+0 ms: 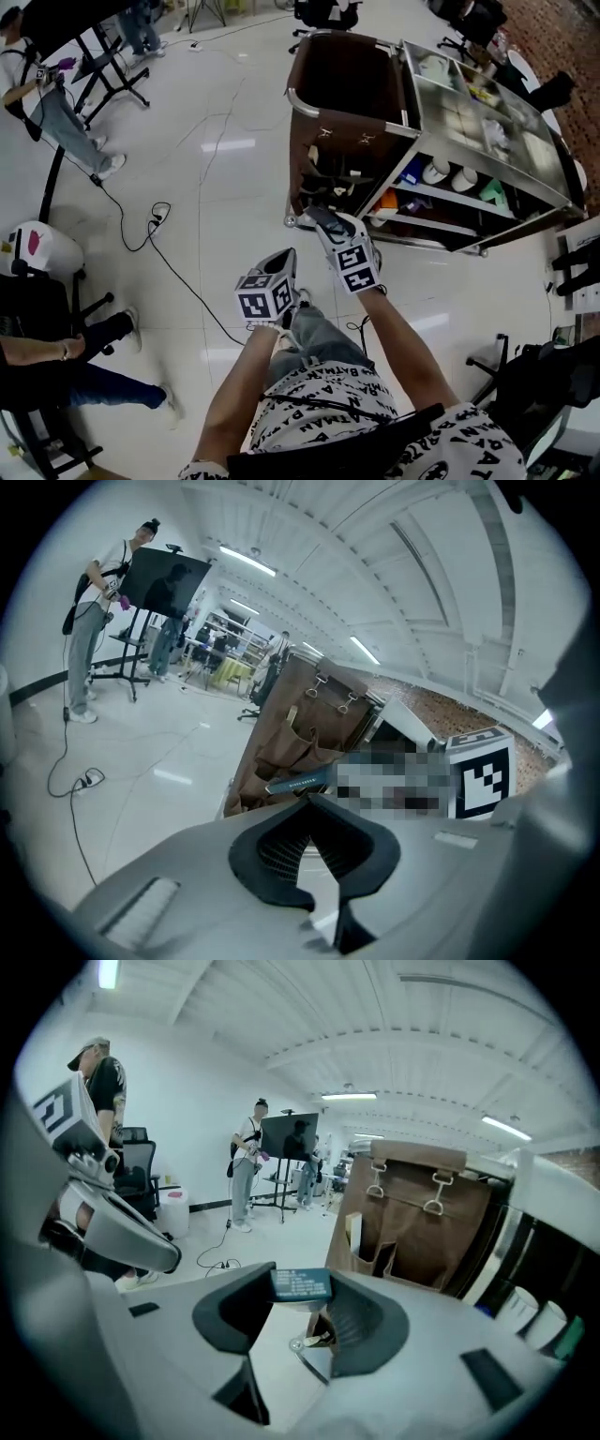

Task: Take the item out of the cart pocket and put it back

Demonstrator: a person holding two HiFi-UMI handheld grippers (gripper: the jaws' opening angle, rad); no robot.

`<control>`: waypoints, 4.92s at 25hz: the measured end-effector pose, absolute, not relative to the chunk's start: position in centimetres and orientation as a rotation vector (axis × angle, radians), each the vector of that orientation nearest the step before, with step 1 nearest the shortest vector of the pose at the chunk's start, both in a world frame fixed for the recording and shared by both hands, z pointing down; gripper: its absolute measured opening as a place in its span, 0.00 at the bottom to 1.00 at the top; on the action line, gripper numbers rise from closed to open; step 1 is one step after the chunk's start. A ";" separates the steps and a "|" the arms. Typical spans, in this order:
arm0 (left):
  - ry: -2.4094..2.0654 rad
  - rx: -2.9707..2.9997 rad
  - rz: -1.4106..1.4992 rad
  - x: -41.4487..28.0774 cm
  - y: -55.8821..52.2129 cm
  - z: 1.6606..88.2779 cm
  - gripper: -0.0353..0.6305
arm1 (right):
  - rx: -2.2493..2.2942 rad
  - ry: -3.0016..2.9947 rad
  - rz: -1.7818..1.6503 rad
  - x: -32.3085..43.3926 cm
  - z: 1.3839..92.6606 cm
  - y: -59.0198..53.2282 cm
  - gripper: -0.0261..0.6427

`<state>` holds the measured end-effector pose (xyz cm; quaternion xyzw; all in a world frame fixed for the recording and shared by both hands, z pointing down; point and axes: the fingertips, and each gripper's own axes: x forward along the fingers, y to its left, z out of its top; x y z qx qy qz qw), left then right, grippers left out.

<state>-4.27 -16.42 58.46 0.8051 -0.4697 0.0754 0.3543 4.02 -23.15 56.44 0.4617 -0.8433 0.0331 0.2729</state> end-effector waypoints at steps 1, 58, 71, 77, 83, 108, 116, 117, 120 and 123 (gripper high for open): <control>-1.210 2.088 0.194 -4.2 -15.6 58.1 0.05 | 1.253 -2.274 0.096 4.2 55.8 -22.0 0.32; -1.153 2.220 0.134 -1.9 -7.1 53.4 0.05 | 1.417 -2.300 0.365 9.4 52.1 -7.5 0.32; -1.142 2.226 0.145 -2.2 -11.7 54.2 0.05 | 1.405 -2.287 0.251 8.9 52.9 -15.0 0.32; -1.165 2.197 0.191 -1.9 -15.9 56.0 0.05 | 1.397 -2.259 0.129 8.7 54.7 -21.6 0.32; -1.163 2.170 0.230 -1.0 -20.2 58.1 0.05 | 1.378 -2.240 0.038 7.9 57.2 -28.2 0.32; -1.184 1.937 0.311 -1.1 -28.7 67.8 0.05 | 0.663 -2.012 -0.198 4.8 75.8 -38.9 0.32; -1.202 1.881 0.282 -1.9 -28.8 69.3 0.05 | 0.678 -1.960 -0.193 4.3 78.5 -40.1 0.34; -1.206 1.879 0.282 -2.1 -28.7 69.3 0.05 | 0.692 -1.958 -0.192 4.4 78.5 -40.1 0.35; -1.213 1.879 0.283 -2.6 -27.8 69.0 0.05 | 0.733 -1.968 -0.193 4.7 77.8 -39.9 0.39; -1.202 1.897 0.281 -3.2 -26.5 68.1 0.05 | 0.771 -1.982 -0.221 4.7 76.0 -39.1 0.39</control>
